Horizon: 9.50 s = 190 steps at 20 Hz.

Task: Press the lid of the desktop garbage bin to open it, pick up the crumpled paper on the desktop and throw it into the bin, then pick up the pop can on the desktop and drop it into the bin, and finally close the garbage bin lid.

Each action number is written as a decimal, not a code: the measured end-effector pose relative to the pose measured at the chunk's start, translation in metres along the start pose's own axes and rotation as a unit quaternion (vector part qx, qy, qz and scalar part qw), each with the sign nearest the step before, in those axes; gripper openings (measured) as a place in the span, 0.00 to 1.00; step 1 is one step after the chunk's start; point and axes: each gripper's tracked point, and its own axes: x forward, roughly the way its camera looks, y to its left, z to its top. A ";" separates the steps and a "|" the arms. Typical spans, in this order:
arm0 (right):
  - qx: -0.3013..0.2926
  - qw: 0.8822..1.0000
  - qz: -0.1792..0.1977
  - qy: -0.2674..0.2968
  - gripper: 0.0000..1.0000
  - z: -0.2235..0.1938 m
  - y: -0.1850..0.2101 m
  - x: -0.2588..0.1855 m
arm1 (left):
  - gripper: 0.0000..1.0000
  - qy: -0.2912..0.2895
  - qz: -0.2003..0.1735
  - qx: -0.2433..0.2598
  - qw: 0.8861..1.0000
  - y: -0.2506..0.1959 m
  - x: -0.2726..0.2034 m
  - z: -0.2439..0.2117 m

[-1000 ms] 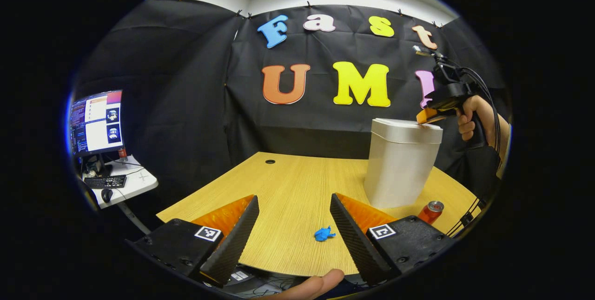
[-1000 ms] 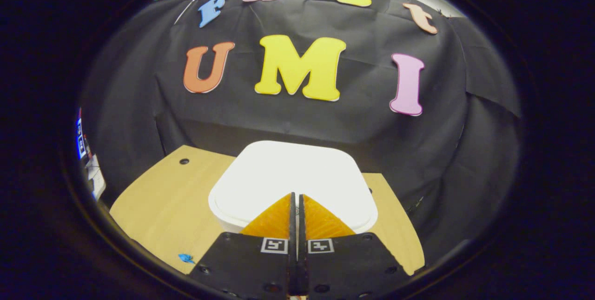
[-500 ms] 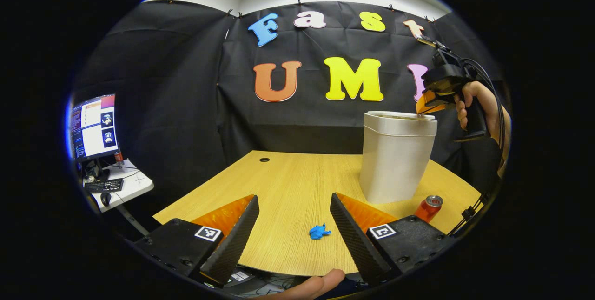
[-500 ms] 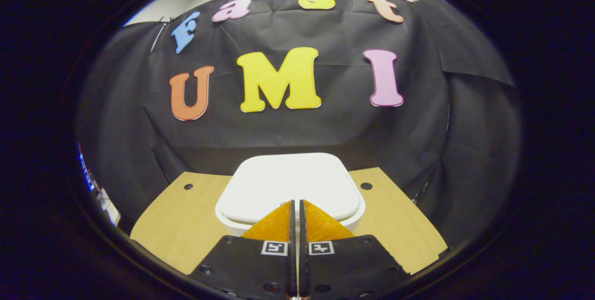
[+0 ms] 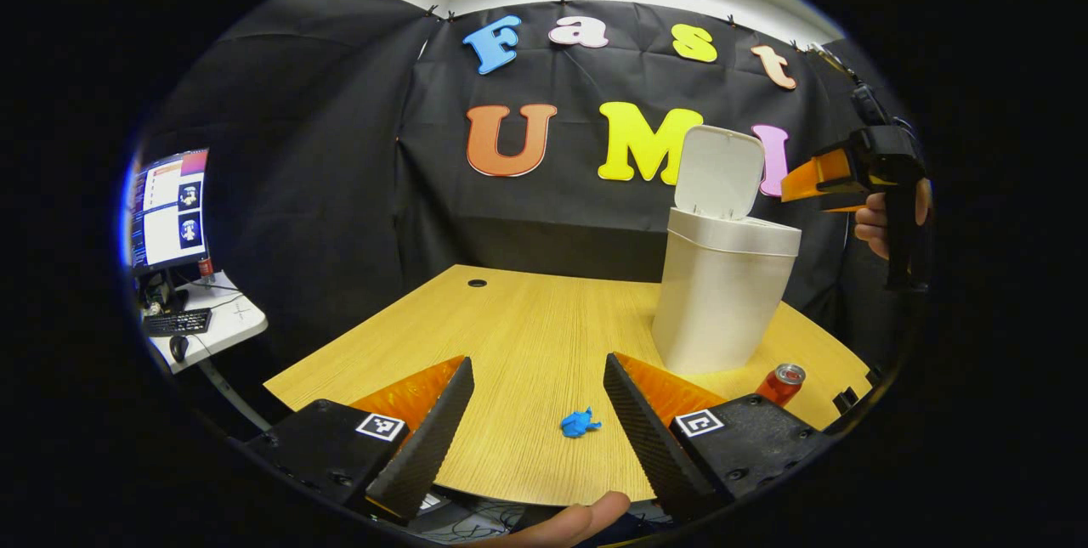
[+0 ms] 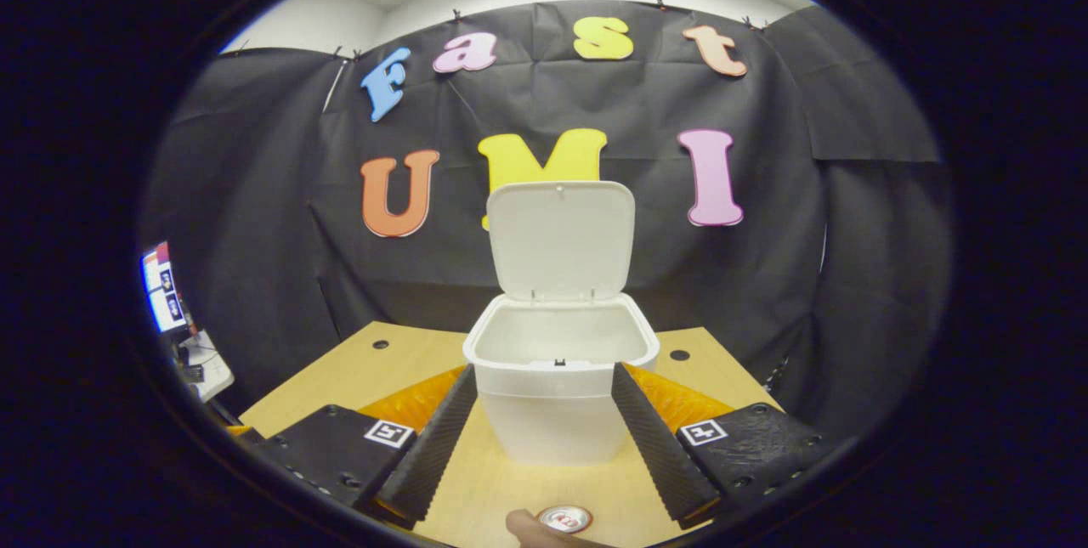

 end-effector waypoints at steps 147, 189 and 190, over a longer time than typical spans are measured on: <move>-0.058 0.995 -0.072 -0.026 0.78 -0.160 -0.087 -0.061 | 0.99 -0.075 -0.034 0.060 0.995 -0.052 -0.002 0.044; -0.029 0.999 -0.010 0.036 0.79 0.023 -0.016 0.175 | 0.98 -0.085 -0.069 0.045 0.993 -0.060 -0.023 0.050; -0.034 0.999 -0.006 0.036 0.81 0.023 -0.015 0.175 | 0.98 -0.084 -0.069 0.044 0.993 -0.060 -0.023 0.050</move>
